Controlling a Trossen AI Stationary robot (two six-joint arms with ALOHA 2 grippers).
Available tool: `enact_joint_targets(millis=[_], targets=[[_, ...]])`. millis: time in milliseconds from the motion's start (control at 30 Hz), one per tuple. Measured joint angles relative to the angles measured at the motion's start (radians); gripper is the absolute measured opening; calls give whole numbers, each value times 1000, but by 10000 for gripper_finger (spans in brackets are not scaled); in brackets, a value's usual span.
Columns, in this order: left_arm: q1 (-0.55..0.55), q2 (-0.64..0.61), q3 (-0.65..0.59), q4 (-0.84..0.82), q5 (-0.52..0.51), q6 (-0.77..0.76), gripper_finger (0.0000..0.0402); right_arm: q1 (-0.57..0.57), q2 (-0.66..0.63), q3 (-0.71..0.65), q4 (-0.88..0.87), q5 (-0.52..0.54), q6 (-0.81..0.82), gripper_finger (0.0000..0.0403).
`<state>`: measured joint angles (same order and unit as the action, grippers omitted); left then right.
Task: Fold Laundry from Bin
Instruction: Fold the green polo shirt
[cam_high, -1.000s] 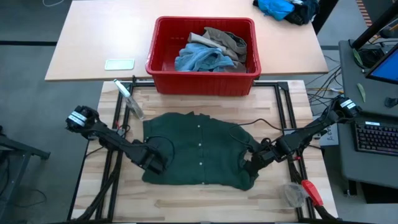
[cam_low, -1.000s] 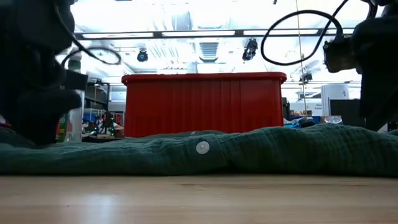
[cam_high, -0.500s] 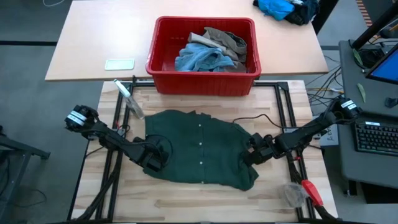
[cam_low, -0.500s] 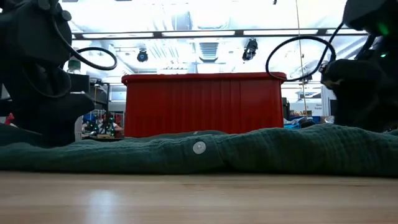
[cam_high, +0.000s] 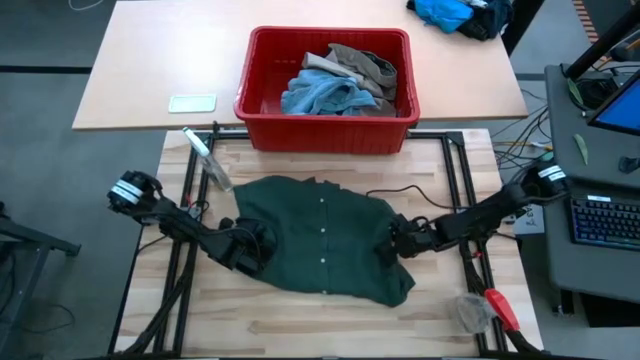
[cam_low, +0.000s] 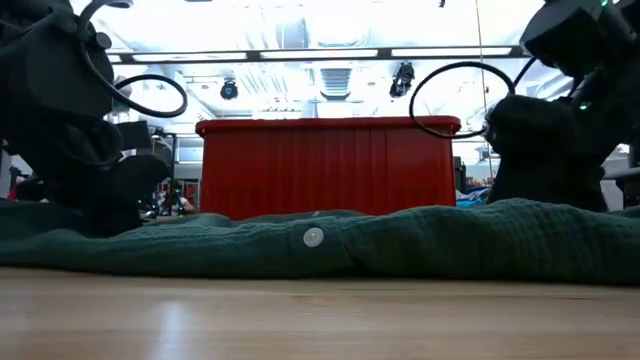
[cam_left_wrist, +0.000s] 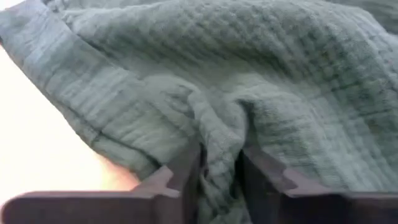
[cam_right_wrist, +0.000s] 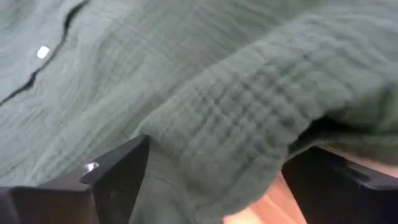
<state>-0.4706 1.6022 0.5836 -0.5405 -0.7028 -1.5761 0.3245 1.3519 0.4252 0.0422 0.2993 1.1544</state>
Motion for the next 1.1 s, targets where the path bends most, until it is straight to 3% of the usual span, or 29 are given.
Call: enact_joint_targets(millis=[167, 467, 600, 900, 1033, 1100], targets=[[-6, 29, -2, 48, -55, 10, 11, -4, 79, 9, 112, 45, -65, 264], [-50, 36, 49, 46, -121, 82, 2, 0, 63, 26, 186, 31, -231, 29], [-104, 17, 128, -154, -129, 41, 1, 15, -44, 28, 179, 10, -298, 12], [-276, -15, 427, -829, -147, -220, 0, 90, -418, 28, 76, -13, -402, 9], [-335, -15, 549, -1018, -160, -281, 0, 118, -558, 28, 31, 10, -432, 9], [-358, -21, 591, -1029, -201, -278, 0, 127, -611, 28, 29, 15, -454, 9]])
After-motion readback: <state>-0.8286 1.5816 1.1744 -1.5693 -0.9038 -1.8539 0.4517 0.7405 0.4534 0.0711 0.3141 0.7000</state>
